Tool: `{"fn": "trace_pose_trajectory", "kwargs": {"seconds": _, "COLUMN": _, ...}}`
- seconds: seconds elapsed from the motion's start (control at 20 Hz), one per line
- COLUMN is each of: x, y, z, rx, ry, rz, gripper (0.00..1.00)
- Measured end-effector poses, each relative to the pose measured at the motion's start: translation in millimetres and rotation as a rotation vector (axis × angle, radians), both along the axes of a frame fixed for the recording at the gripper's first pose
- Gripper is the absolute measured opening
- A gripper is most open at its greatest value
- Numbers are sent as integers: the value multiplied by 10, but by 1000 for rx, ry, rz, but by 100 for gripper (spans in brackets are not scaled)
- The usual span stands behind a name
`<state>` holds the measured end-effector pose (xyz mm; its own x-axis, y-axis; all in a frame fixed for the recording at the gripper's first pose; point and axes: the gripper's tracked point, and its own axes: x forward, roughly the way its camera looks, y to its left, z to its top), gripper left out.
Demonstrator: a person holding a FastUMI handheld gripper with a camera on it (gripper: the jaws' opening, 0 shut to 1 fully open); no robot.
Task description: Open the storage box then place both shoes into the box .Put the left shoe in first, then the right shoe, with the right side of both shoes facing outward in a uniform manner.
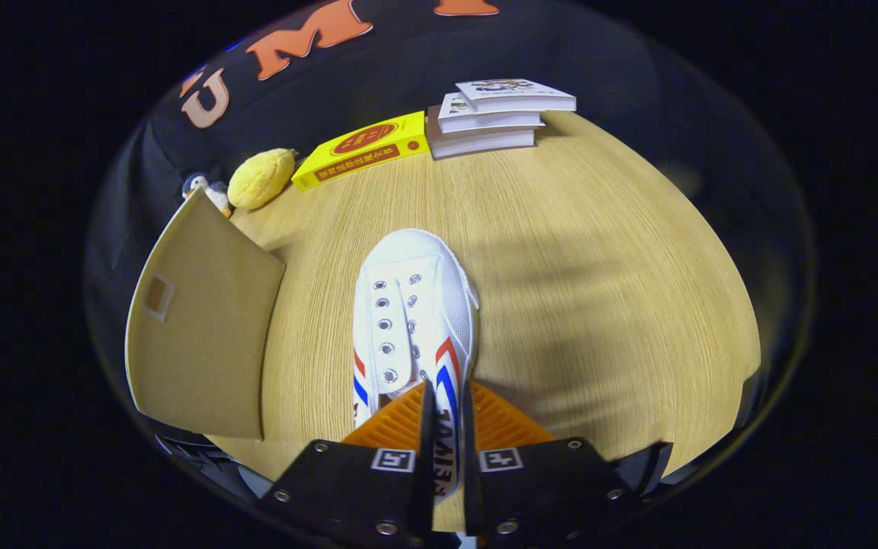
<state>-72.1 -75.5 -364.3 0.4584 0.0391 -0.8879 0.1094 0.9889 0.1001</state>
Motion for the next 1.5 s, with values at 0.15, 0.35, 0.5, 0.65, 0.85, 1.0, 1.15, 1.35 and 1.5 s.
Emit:
{"fn": "trace_pose_trajectory", "kwargs": {"seconds": 0.15, "x": -14, "y": 10, "z": 63, "rx": 77, "ry": -7, "rz": -118, "gripper": 0}}
{"fn": "trace_pose_trajectory", "kwargs": {"seconds": 0.35, "x": 32, "y": 17, "z": 347, "rx": 39, "ry": -48, "rz": -108, "gripper": 0}}
{"fn": "trace_pose_trajectory", "kwargs": {"seconds": 0.5, "x": 87, "y": 135, "z": 609, "rx": 33, "ry": -89, "rz": -90, "gripper": 0}}
{"fn": "trace_pose_trajectory", "kwargs": {"seconds": 0.65, "x": 161, "y": 387, "z": 880, "rx": 52, "ry": -125, "rz": -81, "gripper": 0}}
{"fn": "trace_pose_trajectory", "kwargs": {"seconds": 0.85, "x": 233, "y": 834, "z": 1216, "rx": 89, "ry": -160, "rz": -53, "gripper": 0}}
{"fn": "trace_pose_trajectory", "kwargs": {"seconds": 1.0, "x": 269, "y": 1198, "z": 1419, "rx": 105, "ry": -178, "rz": -24, "gripper": 0}}
{"fn": "trace_pose_trajectory", "kwargs": {"seconds": 1.15, "x": 278, "y": 1577, "z": 1569, "rx": 128, "ry": -190, "rz": -5, "gripper": 0}}
{"fn": "trace_pose_trajectory", "kwargs": {"seconds": 1.35, "x": 295, "y": 2077, "z": 1657, "rx": 131, "ry": -209, "rz": 37, "gripper": 0}}
{"fn": "trace_pose_trajectory", "kwargs": {"seconds": 1.5, "x": 277, "y": 2403, "z": 1596, "rx": 129, "ry": -200, "rz": 66, "gripper": 0}}
